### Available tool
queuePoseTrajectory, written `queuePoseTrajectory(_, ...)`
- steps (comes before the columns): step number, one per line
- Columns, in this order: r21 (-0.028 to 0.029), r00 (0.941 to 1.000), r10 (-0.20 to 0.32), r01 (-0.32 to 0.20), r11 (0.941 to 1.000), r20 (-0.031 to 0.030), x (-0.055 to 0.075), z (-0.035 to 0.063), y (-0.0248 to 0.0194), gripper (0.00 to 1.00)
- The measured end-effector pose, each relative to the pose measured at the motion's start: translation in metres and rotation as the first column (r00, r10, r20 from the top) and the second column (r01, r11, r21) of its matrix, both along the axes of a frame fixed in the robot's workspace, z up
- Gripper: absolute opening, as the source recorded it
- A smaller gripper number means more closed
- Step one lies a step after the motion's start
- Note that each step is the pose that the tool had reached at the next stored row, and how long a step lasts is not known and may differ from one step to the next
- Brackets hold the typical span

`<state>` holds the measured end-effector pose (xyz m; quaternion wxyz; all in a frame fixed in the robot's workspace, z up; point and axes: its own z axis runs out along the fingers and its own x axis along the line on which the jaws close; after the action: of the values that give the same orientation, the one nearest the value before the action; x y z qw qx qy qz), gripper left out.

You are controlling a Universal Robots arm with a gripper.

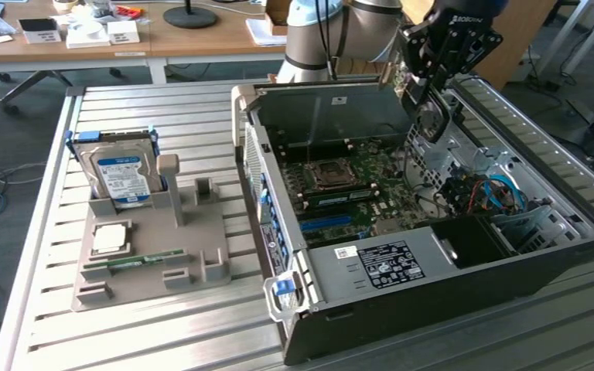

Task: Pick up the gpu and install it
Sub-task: 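Pick up the gpu and move the gpu toward the slot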

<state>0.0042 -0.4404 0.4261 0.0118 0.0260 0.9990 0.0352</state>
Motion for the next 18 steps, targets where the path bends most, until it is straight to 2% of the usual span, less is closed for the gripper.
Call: queuePoseTrajectory(18,-0.0001,0.9999,-0.012,0.012,0.9999,-0.0004,0.03,-0.001,0.0007,0.27)
